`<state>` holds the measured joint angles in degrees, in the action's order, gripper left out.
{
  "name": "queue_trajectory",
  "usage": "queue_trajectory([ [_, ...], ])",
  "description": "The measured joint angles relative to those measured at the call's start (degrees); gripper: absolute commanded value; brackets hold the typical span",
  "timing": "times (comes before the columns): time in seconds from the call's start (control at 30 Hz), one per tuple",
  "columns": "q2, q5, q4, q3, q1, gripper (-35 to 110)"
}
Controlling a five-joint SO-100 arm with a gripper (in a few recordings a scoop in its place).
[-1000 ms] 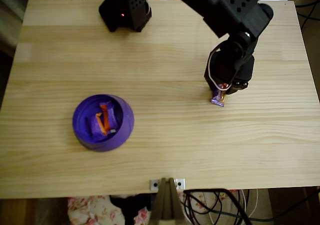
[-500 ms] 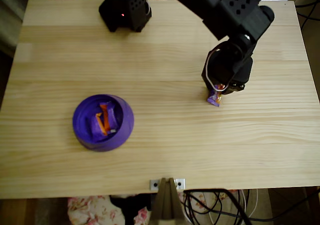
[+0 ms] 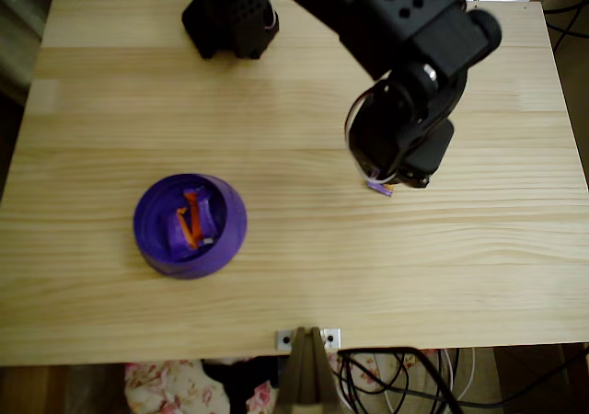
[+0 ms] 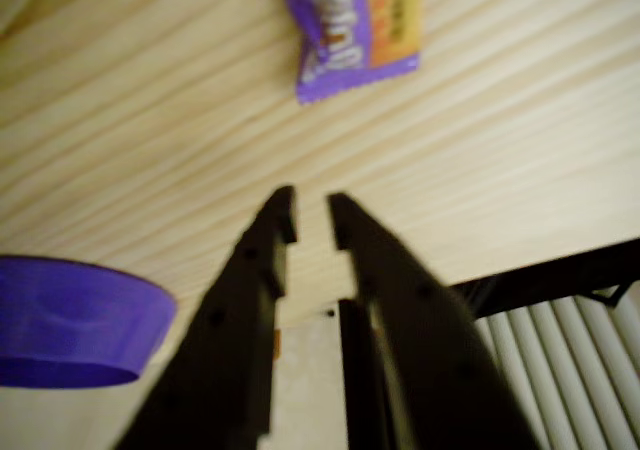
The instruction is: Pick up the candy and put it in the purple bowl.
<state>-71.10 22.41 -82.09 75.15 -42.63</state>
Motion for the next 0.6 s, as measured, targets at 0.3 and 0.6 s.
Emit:
queue_trajectory([
  [0.3, -3.69, -2.72, 2.9, 5.19, -4.31, 32],
  [0.6, -3.78, -5.19, 8.09, 10.81, -7.03, 33],
])
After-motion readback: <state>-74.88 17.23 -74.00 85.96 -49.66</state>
